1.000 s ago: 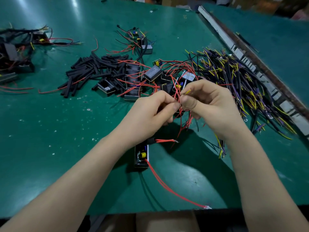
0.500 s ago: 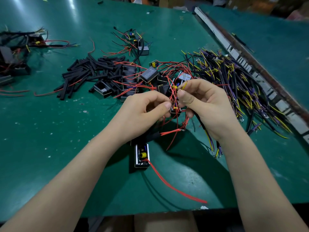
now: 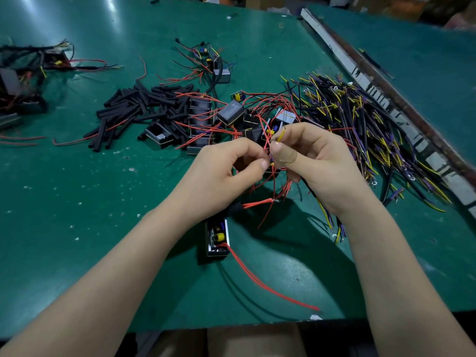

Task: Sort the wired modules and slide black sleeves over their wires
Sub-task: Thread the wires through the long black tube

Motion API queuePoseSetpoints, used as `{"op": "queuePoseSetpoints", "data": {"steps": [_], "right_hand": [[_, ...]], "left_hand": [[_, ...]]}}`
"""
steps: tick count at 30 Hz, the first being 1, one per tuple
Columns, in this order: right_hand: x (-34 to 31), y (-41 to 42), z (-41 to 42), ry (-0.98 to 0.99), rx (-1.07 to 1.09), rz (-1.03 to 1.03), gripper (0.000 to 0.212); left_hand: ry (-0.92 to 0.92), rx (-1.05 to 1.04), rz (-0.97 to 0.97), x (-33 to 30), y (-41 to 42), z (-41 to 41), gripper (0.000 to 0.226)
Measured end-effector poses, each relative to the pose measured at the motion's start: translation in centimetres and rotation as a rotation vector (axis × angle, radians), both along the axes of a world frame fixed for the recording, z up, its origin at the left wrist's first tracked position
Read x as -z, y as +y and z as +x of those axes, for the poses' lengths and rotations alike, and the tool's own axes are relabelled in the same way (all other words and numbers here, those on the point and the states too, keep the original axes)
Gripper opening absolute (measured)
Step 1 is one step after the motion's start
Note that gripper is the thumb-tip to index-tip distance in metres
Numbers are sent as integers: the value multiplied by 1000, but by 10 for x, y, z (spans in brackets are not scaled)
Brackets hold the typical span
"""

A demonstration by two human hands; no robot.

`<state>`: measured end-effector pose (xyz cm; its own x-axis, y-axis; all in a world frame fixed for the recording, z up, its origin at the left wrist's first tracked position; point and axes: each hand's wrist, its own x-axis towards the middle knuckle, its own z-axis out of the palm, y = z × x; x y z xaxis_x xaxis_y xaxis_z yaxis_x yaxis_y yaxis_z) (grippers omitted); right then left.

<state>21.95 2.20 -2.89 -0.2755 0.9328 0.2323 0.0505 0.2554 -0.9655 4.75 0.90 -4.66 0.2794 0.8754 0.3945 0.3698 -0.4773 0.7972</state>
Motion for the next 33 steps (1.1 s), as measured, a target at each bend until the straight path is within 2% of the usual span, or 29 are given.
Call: {"op": "queuePoseSetpoints", "data": {"steps": [6, 11, 23, 28, 33], "right_hand": [[-2, 0, 0, 207, -25, -259, 5], [-7, 0, 6, 266, -73, -401, 9], [-5, -2, 9, 162, -231, -339, 23], [-2, -2, 5, 167, -208, -356, 19], [-1, -1, 0, 223, -95, -361, 15]], "left_hand": [[-83, 40, -42, 0, -2, 2, 7], [-170, 129, -103, -1, -1, 1, 7], [-174, 259, -233, -3, 0, -4, 5], [-208, 267, -255, -2, 0, -4, 6], [-263, 206, -189, 0, -1, 2, 8]]}}
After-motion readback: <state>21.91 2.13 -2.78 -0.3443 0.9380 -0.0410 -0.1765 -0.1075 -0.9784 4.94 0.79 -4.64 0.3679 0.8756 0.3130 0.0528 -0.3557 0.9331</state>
